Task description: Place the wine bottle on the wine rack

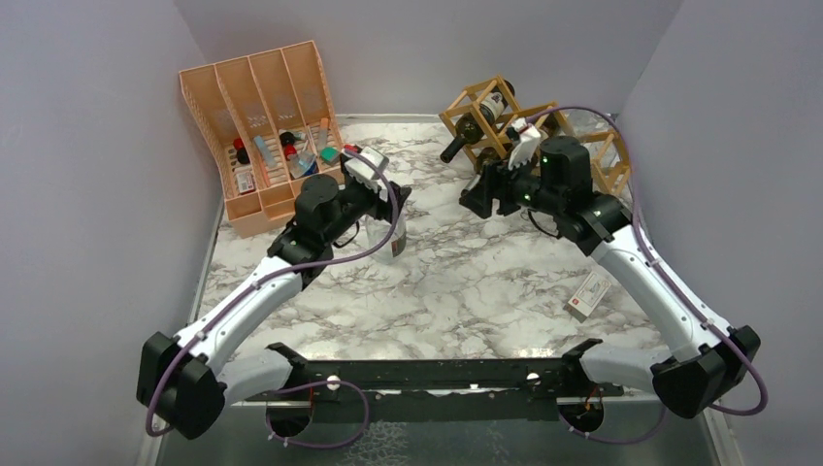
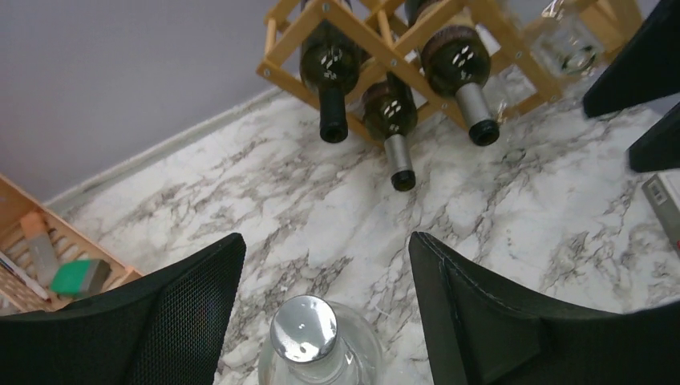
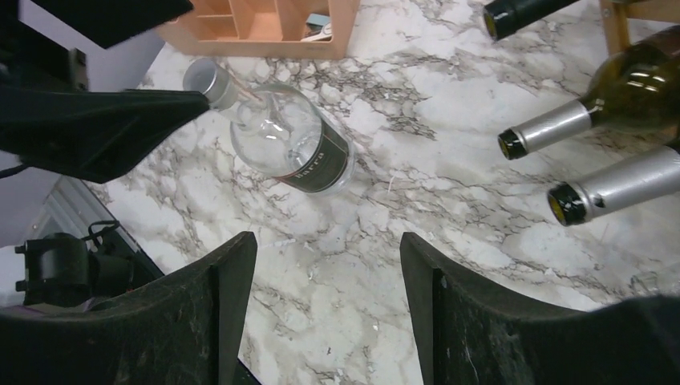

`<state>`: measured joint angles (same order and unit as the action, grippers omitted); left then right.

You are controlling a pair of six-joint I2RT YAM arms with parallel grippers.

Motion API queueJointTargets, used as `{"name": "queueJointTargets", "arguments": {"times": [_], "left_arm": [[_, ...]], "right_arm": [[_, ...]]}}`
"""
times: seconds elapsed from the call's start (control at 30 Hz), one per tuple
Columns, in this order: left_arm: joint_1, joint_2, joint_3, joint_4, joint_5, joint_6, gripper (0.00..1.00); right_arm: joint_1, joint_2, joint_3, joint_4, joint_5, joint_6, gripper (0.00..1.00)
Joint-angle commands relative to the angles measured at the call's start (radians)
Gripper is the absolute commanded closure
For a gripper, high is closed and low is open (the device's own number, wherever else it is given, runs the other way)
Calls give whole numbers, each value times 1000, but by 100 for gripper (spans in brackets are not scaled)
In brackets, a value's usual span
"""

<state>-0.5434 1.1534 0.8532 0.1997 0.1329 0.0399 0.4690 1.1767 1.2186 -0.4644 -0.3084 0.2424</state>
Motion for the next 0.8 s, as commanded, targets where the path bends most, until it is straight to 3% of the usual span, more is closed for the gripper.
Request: {"name": "queueJointTargets", "arguments": {"times": [0.0, 0.13, 0.4, 0.57, 0.77], "left_arm": [[-1, -149, 16, 69, 0, -10, 20], [-1, -256, -4, 69, -166, -35, 19], [-1, -382, -48, 66, -443, -42, 17], [-1, -410, -60, 72, -516, -48, 16], [-1, -413, -64, 72, -540, -48, 15]], "right_arm": [[88, 49, 55, 34, 60, -21, 30], [202, 127, 108, 64, 162, -10, 24], [383, 358, 266, 135, 332, 8, 21], [414, 503, 379, 122, 408, 40, 21], [430, 629, 471, 95, 392, 34, 24]]}}
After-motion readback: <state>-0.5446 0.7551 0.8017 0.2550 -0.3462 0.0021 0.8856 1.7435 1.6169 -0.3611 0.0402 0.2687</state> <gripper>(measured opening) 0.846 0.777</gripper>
